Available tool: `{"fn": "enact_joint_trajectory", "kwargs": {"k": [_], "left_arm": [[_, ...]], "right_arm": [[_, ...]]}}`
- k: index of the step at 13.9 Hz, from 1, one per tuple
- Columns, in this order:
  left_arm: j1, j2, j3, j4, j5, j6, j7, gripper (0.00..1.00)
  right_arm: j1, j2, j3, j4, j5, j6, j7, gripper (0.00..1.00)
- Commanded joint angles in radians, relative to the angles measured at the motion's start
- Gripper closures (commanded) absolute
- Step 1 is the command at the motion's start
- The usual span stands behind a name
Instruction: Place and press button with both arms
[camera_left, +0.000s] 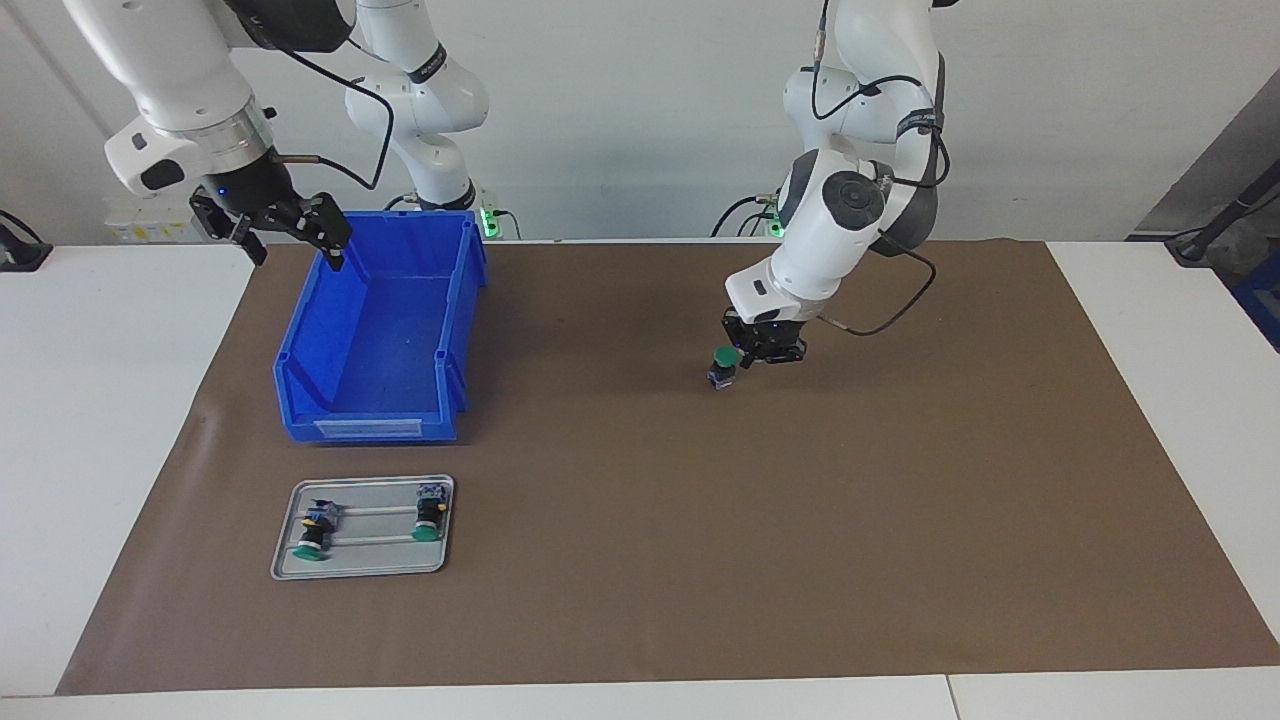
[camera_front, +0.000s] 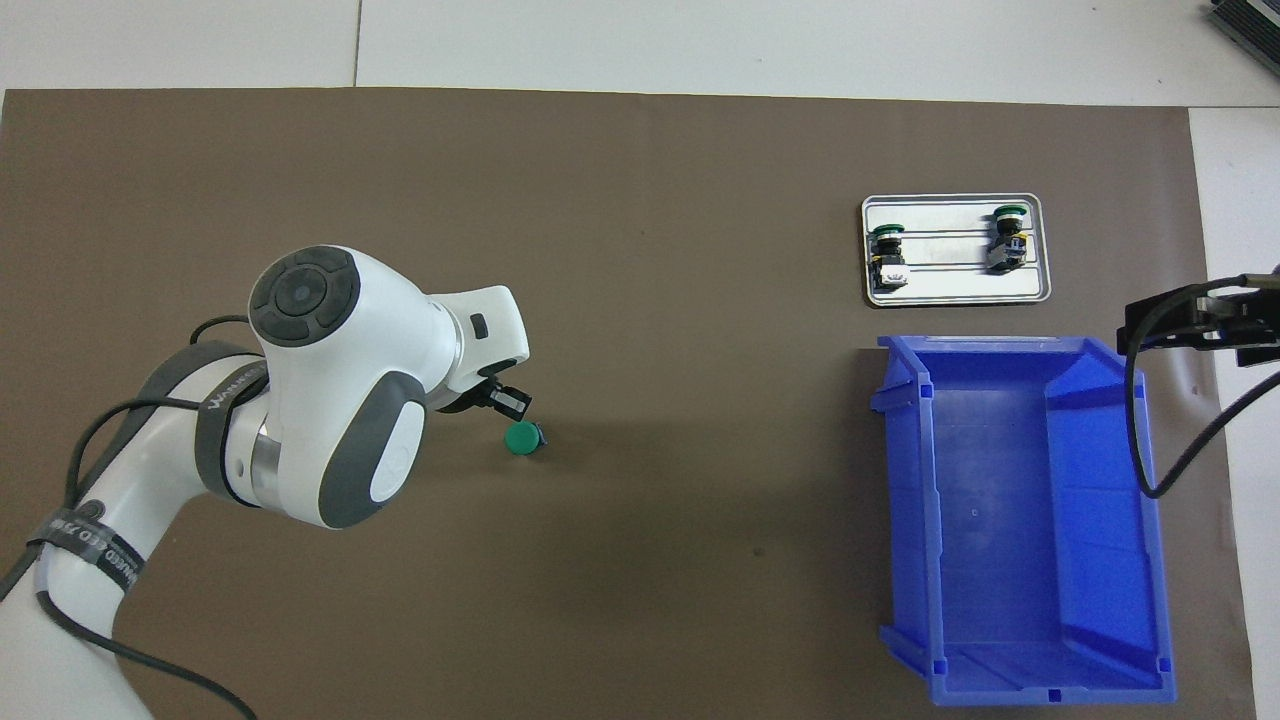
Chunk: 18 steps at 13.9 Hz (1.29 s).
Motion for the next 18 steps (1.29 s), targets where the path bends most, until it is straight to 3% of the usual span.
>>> {"fn": "enact_joint_trajectory", "kwargs": {"k": [1, 8, 12, 18], "left_arm": [[-0.07, -0.037, 0.015, -0.077, 0.056, 0.063, -0.079, 1.0], [-0.099, -0.071, 0.015, -0.172, 0.056, 0.113, -0.089, 1.0], [-0.099, -0.071, 0.014, -0.259, 0.058, 0.263, -0.087, 1.0], [-0.096, -0.068, 0.014, -0.189, 0.056, 0.213, -0.106, 1.0]], "right_arm": [[-0.011, -0.006, 0.007, -0.013, 0.002, 0.014, -0.022, 0.0], [-0.011, -0.006, 0.007, -0.013, 0.002, 0.015, -0.022, 0.0], [-0.013, -0.006, 0.007, -0.013, 0.002, 0.014, -0.022, 0.0], [-0.013, -0.006, 0.007, -0.013, 0.002, 0.014, -0.019, 0.0]]}}
